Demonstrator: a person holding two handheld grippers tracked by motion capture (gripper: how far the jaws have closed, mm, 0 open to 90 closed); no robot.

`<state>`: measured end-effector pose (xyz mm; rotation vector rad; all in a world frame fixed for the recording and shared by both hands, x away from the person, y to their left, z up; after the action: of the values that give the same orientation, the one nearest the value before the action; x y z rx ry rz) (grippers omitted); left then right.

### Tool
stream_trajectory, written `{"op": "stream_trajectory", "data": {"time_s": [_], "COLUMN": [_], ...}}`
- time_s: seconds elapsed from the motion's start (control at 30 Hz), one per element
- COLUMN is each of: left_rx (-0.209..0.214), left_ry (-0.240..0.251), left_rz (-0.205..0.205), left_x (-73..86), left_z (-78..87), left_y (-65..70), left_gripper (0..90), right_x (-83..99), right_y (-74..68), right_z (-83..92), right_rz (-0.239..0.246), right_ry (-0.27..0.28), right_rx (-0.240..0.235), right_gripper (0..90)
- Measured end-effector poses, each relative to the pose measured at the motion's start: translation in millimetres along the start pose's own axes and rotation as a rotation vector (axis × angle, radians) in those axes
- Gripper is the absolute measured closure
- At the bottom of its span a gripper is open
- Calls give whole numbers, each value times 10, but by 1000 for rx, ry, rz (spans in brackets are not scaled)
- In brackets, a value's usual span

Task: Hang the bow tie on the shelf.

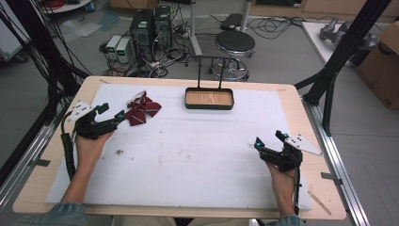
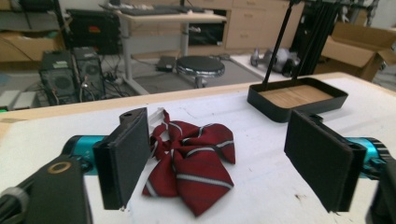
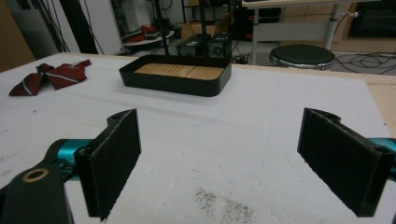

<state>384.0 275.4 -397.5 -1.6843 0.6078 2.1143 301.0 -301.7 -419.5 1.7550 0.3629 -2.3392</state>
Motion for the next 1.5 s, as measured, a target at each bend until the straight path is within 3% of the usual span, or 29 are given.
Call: {"op": "stream_trajectory", "data": {"time_s": [0.1,0.17,0.23,0.27,0.43,0.57,0.6,0.7,0.87,0.97,1.03,1.1,1.17,1.2,1.23,1.3,1.37,1.43,1.47,1.5], "left_rx": [8,0,-24,-24,-35,-42,-54,-47,-56,-43,-47,-50,-62,-49,-37,-30,-13,26,67,67], "left_ry": [-28,-39,-92,-92,-175,-211,-253,-282,-367,-424,-466,-464,-456,-459,-458,-459,-462,-448,-436,-436], "left_rz": [2,34,35,35,60,65,59,56,4,-15,-27,-6,14,4,9,-10,-59,-118,-172,-172], "left_x": [22,53,73,73,141,199,247,294,297,305,315,310,306,303,304,300,277,220,129,129], "left_z": [-242,-392,-603,-603,-927,-1017,-1067,-1106,-1197,-1243,-1293,-1285,-1266,-1251,-1242,-1241,-1241,-1232,-1229,-1229], "left_y": [-69,-140,-248,-248,-419,-452,-468,-471,-420,-403,-380,-398,-425,-441,-452,-444,-404,-336,-253,-253], "left_gripper": [262,255,252,251,254,270,276,303,355,456,469,478,628,628,690,725,731,733,734,734], "right_x": [6,9,8,8,16,20,22,25,25,22,20,19,14,14,13,11,8,6,3,3], "right_y": [12,22,32,32,43,49,48,48,42,43,43,44,41,41,51,56,67,65,74,74], "right_z": [-3,5,5,5,-4,-6,-5,-7,-9,-2,1,3,17,17,15,20,25,28,31,31], "right_rz": [-4,-13,-11,-11,-11,-15,-18,-17,-17,-15,-19,-19,-25,-25,-16,-19,-17,-25,-20,-20], "right_ry": [-5,-7,-5,-5,-12,-13,-15,-15,-15,-12,-10,-11,-13,-13,-5,-7,-3,-3,2,2], "right_rx": [1,3,5,5,4,0,0,-5,-5,-5,-3,-3,-2,-2,-2,-1,0,0,3,3], "right_gripper": [123,123,123,123,123,123,123,123,123,123,123,123,123,123,123,123,123,123,123,123]}}
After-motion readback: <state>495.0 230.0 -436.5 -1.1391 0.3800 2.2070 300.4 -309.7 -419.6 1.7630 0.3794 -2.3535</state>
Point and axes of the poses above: each handheld gripper's, and its own axes: z roughly backward along the jaws, x roughly out of its underside, y roughly to its right, the point moved 1 cm from there along -z, roughly forward along the jaws, and after that the axes turned 5 degrees about x, right-handed, at the moved point
